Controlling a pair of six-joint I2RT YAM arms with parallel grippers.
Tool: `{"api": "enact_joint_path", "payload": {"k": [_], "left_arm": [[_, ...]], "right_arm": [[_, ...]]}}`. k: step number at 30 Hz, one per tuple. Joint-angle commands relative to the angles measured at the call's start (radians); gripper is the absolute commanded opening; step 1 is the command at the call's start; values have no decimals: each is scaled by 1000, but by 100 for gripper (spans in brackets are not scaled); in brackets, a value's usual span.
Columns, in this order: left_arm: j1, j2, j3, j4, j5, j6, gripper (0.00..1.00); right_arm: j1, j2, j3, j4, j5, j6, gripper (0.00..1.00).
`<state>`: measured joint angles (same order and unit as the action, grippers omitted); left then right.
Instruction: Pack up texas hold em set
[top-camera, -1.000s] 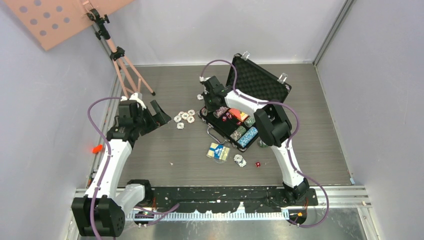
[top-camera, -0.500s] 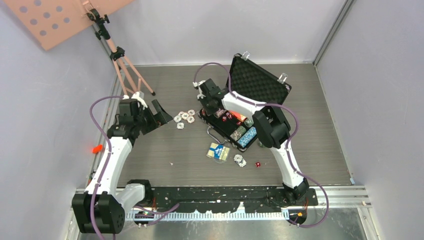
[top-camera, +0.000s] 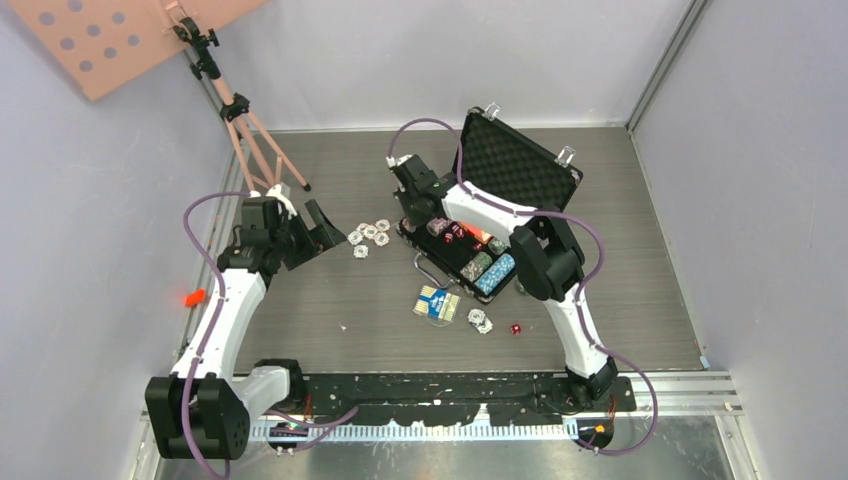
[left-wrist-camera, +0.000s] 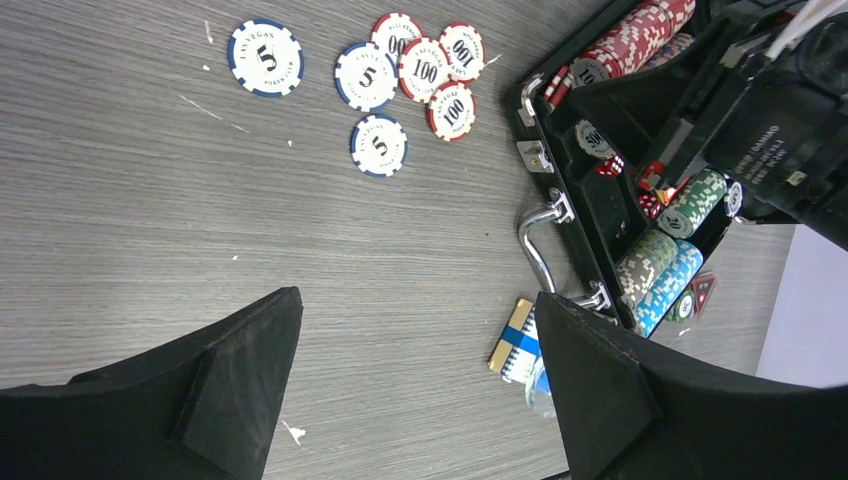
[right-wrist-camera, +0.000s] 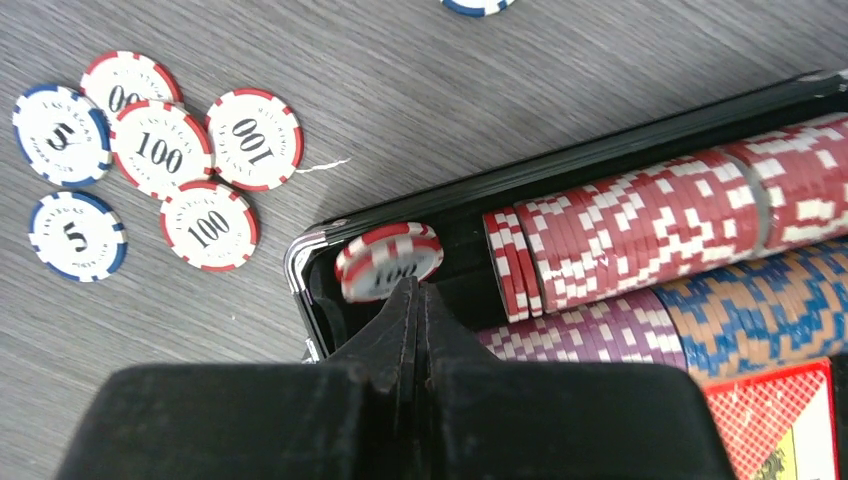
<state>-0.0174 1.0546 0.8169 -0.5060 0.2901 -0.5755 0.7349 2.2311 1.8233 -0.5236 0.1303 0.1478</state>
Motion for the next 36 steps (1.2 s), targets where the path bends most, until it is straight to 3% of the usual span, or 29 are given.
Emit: {"api": "enact_joint_path", "payload": {"k": [1,4,8,12,17,19,24,36], "left_arm": [[3,-6,47,23,17,-8,89],[2,-8,47,20,17,-10,89],[3,-14,45,15,17,-12,89],[3,-26,36,20,19,-15,89],[2,-34,24,25,28,-17,89],[3,-37,21,26,29,-15,90],[2,-44,15,27,31,-12,90],[3,-46,10,28,28,2,91]], "right_arm": [[0,-95,60,-28,48,76,1],[-4,-109,52,-32,32,118,5],[-5,-143,33,-26,10,199,23],[-5,-190,-28,37,17,331,49],[-5,-189,-81,81,8,493,92],[-3,-200,-126,159,16,561,98],[21,-150,-93,149,114,672,100],[41,-68,-42,161,157,755,100]]}}
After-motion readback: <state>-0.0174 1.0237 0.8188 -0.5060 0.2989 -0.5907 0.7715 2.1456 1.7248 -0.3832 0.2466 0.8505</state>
